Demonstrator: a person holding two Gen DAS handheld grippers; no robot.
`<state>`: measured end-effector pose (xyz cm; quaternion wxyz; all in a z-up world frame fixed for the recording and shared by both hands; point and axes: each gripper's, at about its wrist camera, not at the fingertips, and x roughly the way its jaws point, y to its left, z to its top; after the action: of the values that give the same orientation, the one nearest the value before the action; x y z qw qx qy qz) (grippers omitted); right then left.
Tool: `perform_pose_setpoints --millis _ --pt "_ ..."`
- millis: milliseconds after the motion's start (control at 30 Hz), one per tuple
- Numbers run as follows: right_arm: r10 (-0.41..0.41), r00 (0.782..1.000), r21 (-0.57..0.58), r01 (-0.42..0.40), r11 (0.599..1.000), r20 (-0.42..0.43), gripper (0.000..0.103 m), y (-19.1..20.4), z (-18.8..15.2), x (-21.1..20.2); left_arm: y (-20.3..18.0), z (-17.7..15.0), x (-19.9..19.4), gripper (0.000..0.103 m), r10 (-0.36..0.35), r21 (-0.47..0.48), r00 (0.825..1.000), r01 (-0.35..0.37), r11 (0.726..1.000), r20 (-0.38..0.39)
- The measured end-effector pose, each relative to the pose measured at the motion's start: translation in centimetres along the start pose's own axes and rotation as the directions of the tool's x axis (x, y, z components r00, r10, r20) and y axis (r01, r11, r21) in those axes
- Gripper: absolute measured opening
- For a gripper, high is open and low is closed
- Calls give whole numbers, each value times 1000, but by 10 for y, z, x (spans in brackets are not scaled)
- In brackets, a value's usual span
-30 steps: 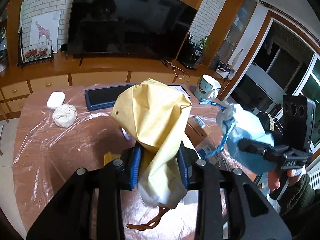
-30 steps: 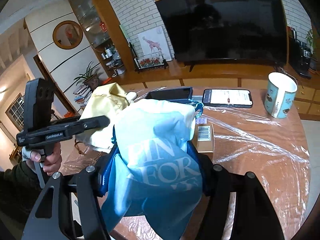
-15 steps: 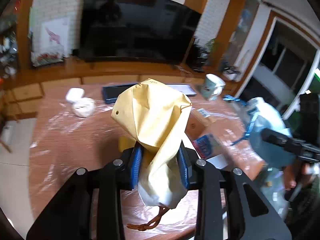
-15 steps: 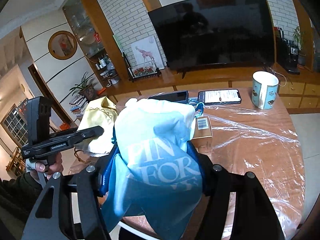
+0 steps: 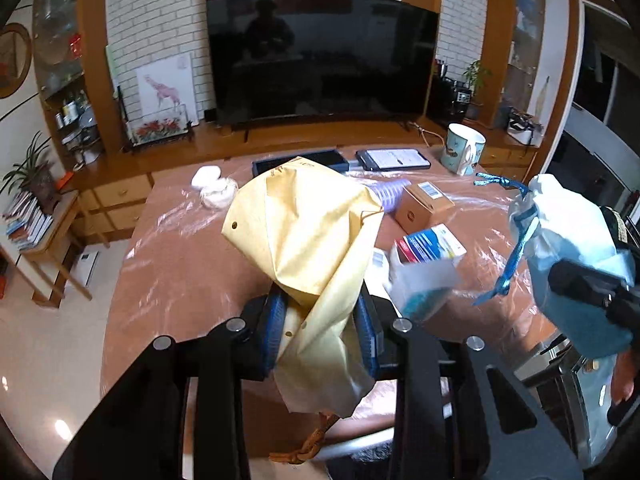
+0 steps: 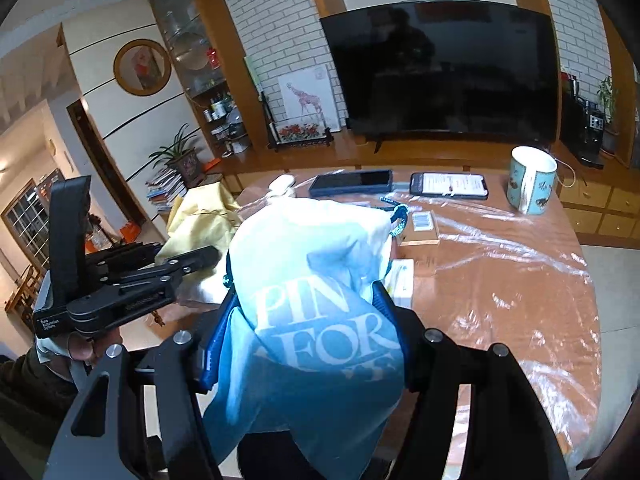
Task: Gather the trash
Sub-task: 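Carry both held bags off the table toward the black trash bin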
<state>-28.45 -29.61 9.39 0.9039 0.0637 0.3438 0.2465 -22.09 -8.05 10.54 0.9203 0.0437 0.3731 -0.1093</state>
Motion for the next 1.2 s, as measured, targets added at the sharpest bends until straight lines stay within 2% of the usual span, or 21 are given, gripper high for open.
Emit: perform_pose_setpoints --millis 233,533,1200 --pt "19 1000 -42 -20 999 -24 63 19 -30 -23 -28 -26 -25 34 82 21 997 -82 996 1" --pt "40 998 -64 -44 997 -53 63 30 -64 -49 -50 -57 -52 34 120 40 993 -120 992 -1" --pt "41 986 -58 -51 997 -159 63 32 -117 -56 -85 -116 -63 34 132 147 987 -117 982 -94"
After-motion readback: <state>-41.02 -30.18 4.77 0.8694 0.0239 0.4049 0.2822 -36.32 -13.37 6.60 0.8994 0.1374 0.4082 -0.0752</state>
